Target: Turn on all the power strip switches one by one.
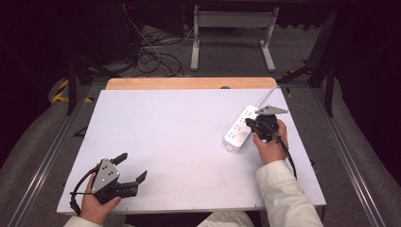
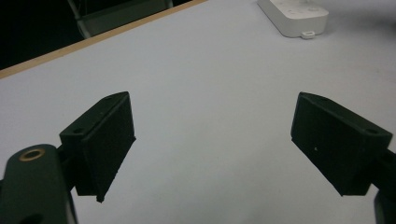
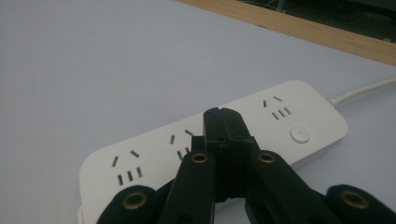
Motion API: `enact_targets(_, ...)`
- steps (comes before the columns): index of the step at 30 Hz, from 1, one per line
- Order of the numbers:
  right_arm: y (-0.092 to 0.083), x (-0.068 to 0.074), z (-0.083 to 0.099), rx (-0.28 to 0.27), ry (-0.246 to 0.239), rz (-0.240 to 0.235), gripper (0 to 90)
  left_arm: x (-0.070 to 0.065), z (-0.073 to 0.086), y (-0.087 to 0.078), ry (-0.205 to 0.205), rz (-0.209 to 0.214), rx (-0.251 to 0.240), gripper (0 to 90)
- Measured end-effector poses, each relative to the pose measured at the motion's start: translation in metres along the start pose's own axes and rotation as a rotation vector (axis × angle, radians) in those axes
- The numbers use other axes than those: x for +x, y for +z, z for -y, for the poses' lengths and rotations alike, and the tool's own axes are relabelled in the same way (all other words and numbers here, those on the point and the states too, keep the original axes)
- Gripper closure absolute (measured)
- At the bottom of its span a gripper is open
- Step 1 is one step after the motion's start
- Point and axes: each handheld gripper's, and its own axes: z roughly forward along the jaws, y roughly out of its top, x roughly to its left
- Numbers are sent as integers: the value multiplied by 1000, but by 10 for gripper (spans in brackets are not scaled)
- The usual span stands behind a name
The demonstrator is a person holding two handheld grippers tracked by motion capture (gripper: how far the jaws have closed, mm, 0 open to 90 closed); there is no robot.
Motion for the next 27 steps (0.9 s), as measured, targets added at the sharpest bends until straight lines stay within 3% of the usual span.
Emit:
enact_targets(3, 1, -8, -3, 11, 37, 1, 900, 1, 0, 0, 3, -2, 1, 138)
enact_targets(11, 18, -20, -4, 58, 30, 15, 900, 1, 0, 0, 1, -3, 0, 138)
enact_targets(22, 32, -23, -1, 132, 9, 42, 900, 1, 0, 0, -2, -4, 2, 138)
enact_targets(27, 33, -23, 0, 140, 8, 49, 900, 1, 0, 0, -2, -5, 2, 138)
